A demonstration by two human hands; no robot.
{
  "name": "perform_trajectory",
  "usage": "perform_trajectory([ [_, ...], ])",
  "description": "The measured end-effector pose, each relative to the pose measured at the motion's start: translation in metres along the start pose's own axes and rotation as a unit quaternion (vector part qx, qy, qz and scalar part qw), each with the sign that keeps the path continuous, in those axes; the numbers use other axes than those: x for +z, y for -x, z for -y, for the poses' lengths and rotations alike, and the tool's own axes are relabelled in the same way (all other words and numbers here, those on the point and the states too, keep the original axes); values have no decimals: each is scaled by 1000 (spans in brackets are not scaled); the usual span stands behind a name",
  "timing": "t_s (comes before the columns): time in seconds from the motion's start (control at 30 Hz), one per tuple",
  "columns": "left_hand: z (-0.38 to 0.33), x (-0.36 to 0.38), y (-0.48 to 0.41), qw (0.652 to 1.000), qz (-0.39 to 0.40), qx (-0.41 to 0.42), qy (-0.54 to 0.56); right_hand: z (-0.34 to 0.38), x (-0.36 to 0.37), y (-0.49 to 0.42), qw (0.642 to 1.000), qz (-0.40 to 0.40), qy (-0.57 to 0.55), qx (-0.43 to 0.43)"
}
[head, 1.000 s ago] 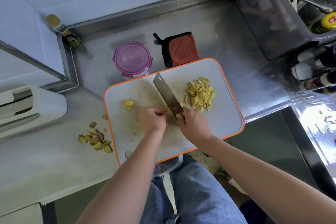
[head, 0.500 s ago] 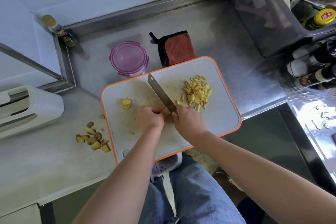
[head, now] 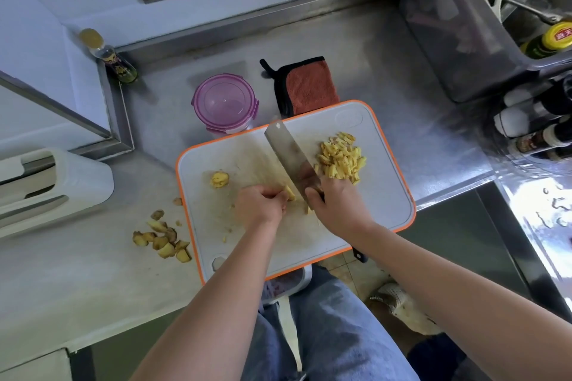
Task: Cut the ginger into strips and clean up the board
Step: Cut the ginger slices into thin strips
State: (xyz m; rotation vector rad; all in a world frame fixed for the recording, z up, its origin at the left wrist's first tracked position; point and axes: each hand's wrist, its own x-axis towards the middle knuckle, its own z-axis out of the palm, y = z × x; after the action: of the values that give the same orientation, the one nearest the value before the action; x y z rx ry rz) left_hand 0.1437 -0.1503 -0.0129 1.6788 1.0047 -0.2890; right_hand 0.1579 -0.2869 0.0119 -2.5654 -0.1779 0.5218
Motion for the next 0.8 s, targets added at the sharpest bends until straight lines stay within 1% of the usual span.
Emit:
perform_trajectory([
  [0.17, 2, -1, 0, 1000, 2, 11, -10, 7, 6, 8, 999, 30, 20, 7],
  [0.37, 4, 1, -3, 1000, 6, 10, -1, 8, 7, 18, 999, 40, 22, 26],
  [0.57, 5, 0, -6, 999, -1, 20, -30, 13, 19, 13, 997, 34, 59, 32],
  [0.63, 4, 0, -5, 1000, 0, 16, -26, 13, 23, 10, 998, 25, 52, 35],
  [0.8, 4, 0, -5, 1000, 7, 2, -1, 21, 19, -8, 999, -5, -11, 36],
])
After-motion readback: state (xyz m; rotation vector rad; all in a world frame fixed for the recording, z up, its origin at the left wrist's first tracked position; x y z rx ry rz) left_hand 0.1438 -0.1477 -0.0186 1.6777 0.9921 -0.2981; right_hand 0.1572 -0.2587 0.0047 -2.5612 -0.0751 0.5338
